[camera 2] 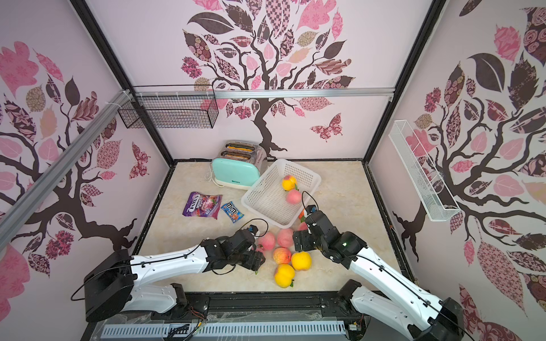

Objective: Put the peaches into the basket
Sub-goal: Pick up the peach from the center of the board.

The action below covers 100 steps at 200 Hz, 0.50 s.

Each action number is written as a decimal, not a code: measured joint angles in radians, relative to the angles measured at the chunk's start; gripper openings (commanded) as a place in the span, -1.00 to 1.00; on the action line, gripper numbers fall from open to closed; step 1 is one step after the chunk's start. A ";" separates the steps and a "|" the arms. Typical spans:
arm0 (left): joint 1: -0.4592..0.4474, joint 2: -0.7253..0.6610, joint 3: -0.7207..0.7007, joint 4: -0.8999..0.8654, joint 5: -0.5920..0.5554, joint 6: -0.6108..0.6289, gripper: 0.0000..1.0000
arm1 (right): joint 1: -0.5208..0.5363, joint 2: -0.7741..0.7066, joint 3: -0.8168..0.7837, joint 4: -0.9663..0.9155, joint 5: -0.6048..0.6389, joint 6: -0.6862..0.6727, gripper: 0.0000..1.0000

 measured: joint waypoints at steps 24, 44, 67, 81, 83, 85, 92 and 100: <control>0.000 -0.042 0.000 -0.042 -0.010 0.001 0.42 | 0.000 -0.008 0.000 0.001 0.000 -0.006 0.94; 0.000 -0.079 0.005 -0.083 -0.027 0.003 0.42 | 0.000 -0.012 0.000 0.002 0.000 -0.007 0.95; 0.000 -0.102 0.041 -0.138 -0.059 0.011 0.42 | 0.000 -0.014 0.000 0.005 0.000 -0.014 0.95; 0.000 -0.103 0.081 -0.171 -0.082 0.023 0.43 | 0.000 -0.016 0.000 0.010 0.001 -0.018 0.95; 0.000 -0.103 0.087 -0.174 -0.085 0.024 0.42 | 0.000 -0.016 0.000 0.011 0.001 -0.019 0.95; 0.000 -0.103 0.091 -0.177 -0.088 0.027 0.42 | 0.000 -0.017 0.000 0.011 0.001 -0.020 0.95; 0.000 -0.103 0.113 -0.188 -0.099 0.032 0.42 | 0.000 -0.017 0.000 0.016 0.002 -0.023 0.96; 0.000 -0.103 0.135 -0.200 -0.110 0.039 0.42 | 0.000 -0.017 0.000 0.021 0.006 -0.026 0.96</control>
